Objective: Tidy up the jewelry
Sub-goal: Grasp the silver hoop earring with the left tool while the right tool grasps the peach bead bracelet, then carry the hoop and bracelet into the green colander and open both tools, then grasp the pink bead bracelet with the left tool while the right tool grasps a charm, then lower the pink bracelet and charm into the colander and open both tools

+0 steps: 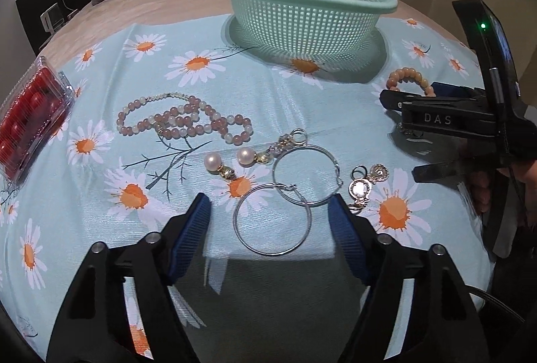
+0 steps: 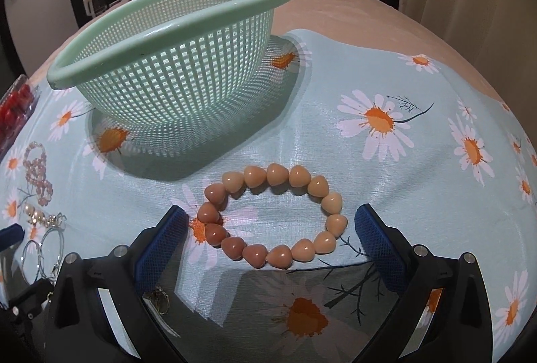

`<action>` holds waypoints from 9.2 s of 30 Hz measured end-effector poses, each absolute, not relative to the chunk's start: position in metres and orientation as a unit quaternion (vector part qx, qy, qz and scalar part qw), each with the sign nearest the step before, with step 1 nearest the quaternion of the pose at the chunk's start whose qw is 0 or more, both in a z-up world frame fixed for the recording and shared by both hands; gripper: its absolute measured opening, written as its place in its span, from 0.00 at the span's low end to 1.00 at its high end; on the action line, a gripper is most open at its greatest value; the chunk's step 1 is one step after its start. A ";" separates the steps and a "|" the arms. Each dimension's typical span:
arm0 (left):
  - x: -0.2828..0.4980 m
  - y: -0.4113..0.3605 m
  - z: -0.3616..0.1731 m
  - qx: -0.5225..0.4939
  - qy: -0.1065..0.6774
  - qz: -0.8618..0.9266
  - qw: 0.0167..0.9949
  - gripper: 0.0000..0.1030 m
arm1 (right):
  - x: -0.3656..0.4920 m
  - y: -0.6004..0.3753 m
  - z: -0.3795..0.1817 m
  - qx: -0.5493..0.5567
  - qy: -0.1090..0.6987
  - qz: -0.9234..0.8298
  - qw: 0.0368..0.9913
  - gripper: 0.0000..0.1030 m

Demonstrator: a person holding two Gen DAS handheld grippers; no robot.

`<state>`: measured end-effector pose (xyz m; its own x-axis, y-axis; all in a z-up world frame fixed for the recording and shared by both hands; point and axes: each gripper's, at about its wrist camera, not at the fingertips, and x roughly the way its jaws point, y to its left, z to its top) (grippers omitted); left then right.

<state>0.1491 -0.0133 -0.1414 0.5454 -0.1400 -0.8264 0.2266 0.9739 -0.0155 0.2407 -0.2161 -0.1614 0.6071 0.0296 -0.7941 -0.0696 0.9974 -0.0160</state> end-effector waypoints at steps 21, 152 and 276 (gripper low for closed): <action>0.137 -0.016 -0.128 0.026 0.483 -0.119 0.867 0.43 | 0.188 -0.207 -0.133 -0.014 0.445 0.167 0.880 0.19; 0.253 0.063 -0.032 -0.003 0.391 -0.077 0.917 0.94 | 0.223 -0.202 -0.008 -0.038 0.275 0.158 0.948 0.84; 0.339 -0.076 -0.070 0.112 0.475 -0.218 0.845 0.11 | 0.330 -0.167 -0.081 -0.074 0.433 0.190 0.878 0.11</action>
